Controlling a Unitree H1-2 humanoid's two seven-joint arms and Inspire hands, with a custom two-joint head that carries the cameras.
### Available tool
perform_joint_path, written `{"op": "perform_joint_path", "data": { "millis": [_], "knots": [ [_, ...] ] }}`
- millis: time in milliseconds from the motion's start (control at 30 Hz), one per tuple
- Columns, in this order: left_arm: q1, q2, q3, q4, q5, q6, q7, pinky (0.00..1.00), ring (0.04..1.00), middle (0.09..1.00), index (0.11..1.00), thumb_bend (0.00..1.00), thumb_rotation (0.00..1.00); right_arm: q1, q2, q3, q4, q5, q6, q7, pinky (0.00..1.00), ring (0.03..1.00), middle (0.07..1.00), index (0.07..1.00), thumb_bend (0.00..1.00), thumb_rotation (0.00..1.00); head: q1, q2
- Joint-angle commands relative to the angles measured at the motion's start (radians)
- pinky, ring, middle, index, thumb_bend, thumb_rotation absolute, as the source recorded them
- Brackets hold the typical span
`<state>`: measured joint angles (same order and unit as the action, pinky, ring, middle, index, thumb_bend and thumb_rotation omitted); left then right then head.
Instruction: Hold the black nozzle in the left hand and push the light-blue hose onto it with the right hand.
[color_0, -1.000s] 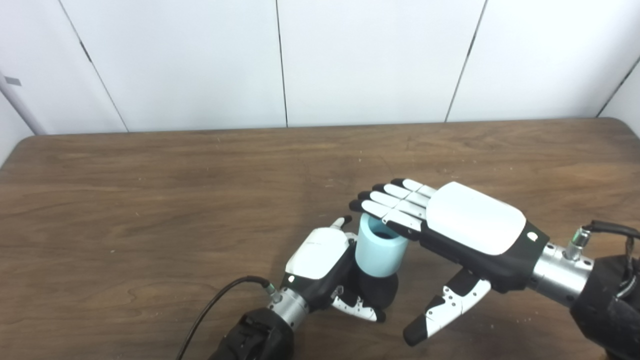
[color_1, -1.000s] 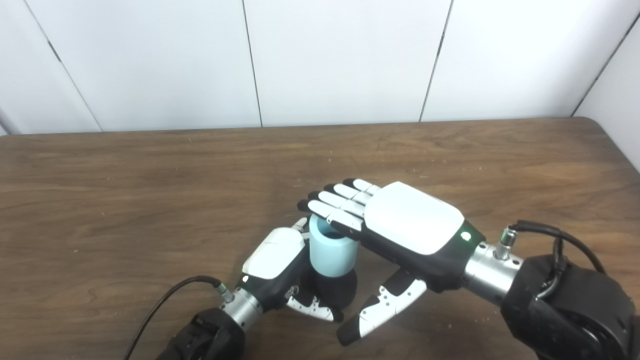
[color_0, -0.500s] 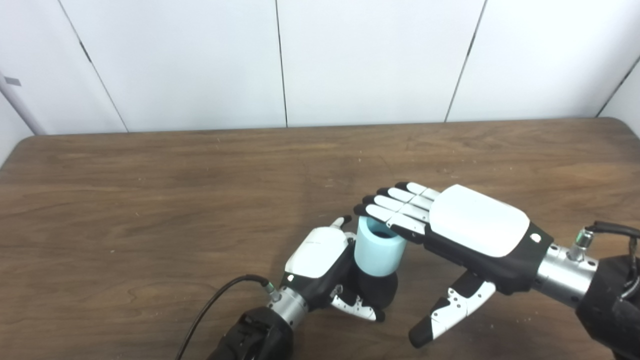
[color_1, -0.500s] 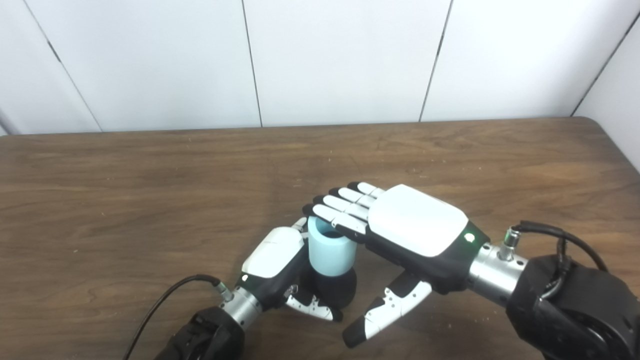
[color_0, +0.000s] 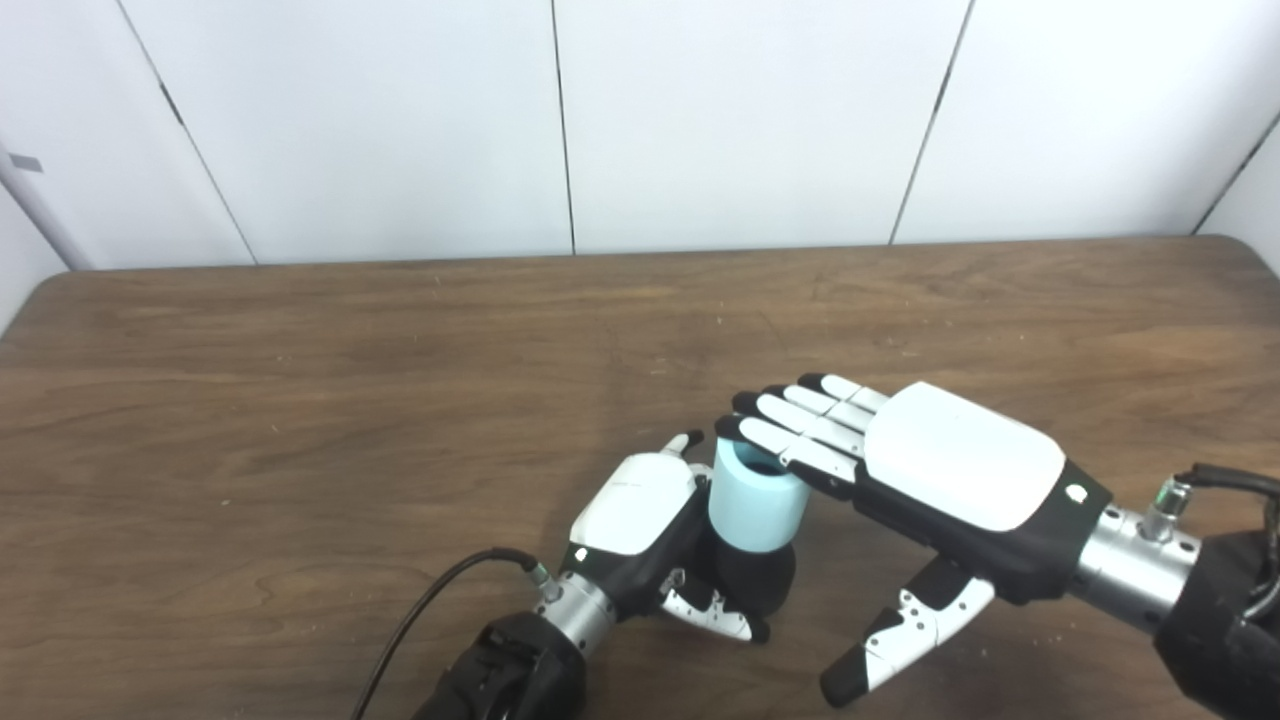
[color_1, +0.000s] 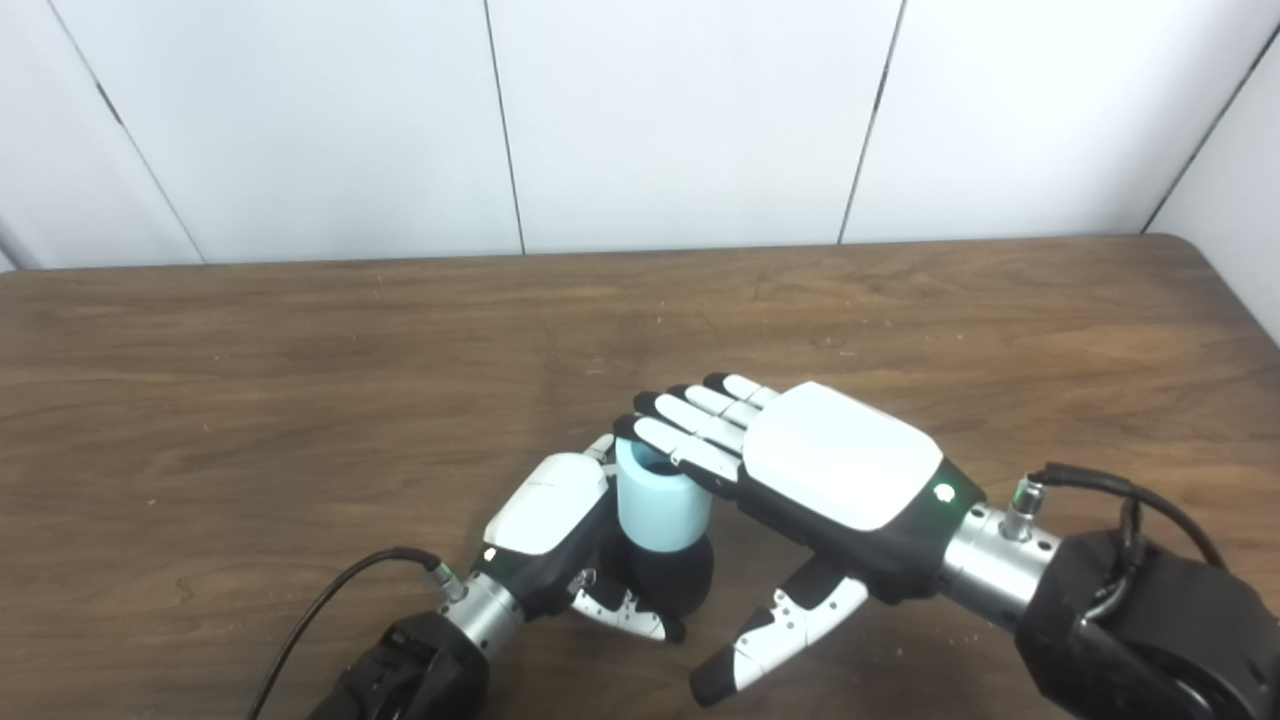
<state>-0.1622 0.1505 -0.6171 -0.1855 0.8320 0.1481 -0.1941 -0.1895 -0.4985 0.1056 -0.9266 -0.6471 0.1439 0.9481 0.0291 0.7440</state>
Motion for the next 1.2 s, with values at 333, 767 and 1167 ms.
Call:
{"op": "perform_joint_path", "data": {
  "millis": [333,767,1167],
  "knots": [
    [0.035,0.040,-0.021,0.069,0.027,0.034,-0.094,1.00,0.685,0.485,0.494,0.52,0.00,0.028,0.029,0.000,-0.023,-0.033,-0.061,-0.030,1.00,1.000,1.000,1.000,0.70,1.00,-0.005,0.002],
    [0.034,0.043,-0.019,0.059,0.030,0.041,-0.105,1.00,0.681,0.485,0.494,0.52,0.00,0.089,0.044,0.060,0.010,-0.147,-0.153,-0.069,1.00,1.000,1.000,0.996,0.67,0.99,-0.010,0.004],
    [0.034,0.042,-0.019,0.052,0.030,0.044,-0.111,1.00,0.678,0.486,0.494,0.52,0.00,0.118,0.036,0.079,0.057,-0.164,-0.149,-0.063,1.00,1.000,1.000,0.989,0.67,0.96,-0.008,0.009]
  ]
}}
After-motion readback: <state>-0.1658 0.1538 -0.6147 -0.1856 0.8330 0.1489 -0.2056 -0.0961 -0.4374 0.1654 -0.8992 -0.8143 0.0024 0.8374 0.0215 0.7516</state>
